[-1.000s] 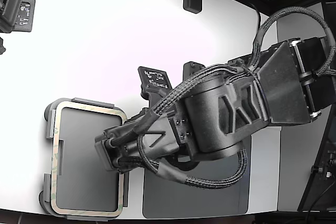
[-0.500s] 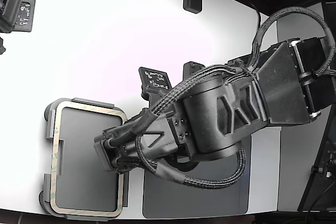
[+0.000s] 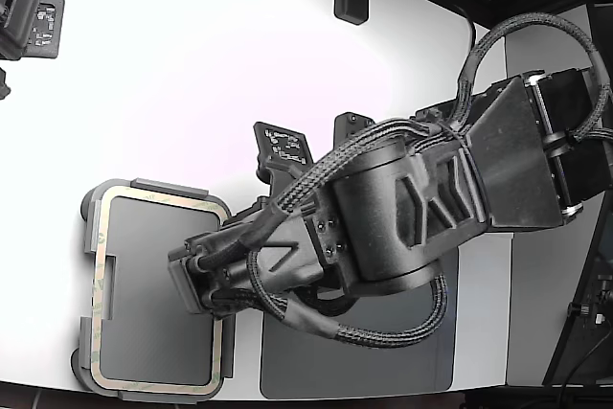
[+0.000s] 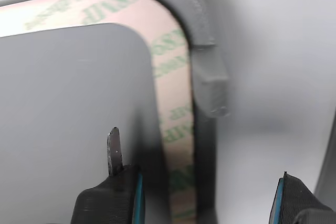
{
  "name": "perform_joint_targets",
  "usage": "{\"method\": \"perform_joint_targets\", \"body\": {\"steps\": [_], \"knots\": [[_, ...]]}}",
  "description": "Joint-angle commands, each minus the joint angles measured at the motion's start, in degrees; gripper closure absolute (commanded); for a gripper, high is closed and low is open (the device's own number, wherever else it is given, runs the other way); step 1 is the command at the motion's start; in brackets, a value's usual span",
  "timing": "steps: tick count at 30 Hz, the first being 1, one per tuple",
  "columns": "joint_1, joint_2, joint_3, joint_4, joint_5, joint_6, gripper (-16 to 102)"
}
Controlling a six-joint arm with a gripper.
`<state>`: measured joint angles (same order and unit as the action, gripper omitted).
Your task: Grab top frame and put it into gray box.
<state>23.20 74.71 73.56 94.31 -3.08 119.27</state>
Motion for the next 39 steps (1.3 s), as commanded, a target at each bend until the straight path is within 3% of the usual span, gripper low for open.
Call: {"method": "perform_joint_targets", "body": {"steps": [1,5,11,14,16,21,25,30,39], "knots": [[-0.4,1.0,-3.2,0.3,1.4,-0.6,-14],[-0.9,0.8,-7.6,-1.8,5.5,-5.5,-14],[-1.3,6.0,-9.7,-4.5,17.1,-26.6,-14],[-2.2,12.1,-3.4,-10.1,25.8,-43.9,-14],[-3.7,17.1,1.8,-14.7,27.7,-55.9,-14],[-8.2,35.4,22.1,-28.0,26.6,-83.0,-14],[-14.3,52.2,40.5,-38.1,19.8,-101.4,-14],[-21.8,63.5,50.8,-38.6,11.4,-110.0,-14],[-24.4,83.1,69.5,-38.9,9.4,-112.5,-14]]}}
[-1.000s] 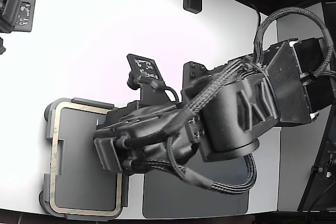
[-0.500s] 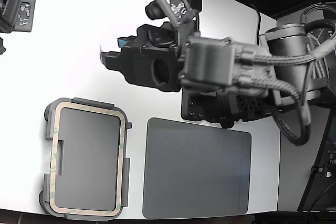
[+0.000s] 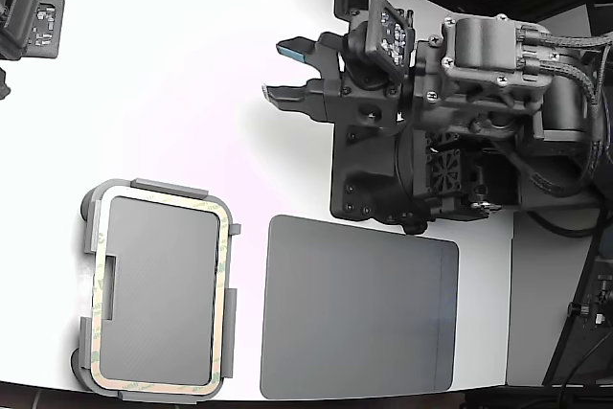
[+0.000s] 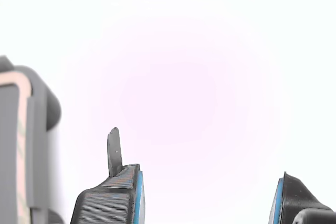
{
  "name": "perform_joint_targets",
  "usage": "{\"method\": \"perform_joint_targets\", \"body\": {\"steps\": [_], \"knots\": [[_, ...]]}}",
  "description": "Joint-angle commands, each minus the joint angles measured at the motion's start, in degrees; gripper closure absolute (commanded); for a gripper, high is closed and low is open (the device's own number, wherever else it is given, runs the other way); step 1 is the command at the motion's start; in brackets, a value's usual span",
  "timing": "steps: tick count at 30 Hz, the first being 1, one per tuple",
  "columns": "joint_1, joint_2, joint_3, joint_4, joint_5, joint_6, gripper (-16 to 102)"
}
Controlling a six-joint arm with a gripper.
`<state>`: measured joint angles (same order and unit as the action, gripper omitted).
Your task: Grab top frame and put it into gray box.
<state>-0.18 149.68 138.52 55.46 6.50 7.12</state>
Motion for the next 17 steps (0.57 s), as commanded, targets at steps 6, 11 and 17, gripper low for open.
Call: {"method": "perform_joint_targets", "body": {"steps": [6,11,17], "knots": [[-0.8,19.6,12.7,-0.2,-2.0,-1.7,-14],[-0.8,19.6,12.7,-0.1,0.0,-0.3,-14],[-0.8,19.6,12.7,-0.1,0.0,-0.3,-14]]}}
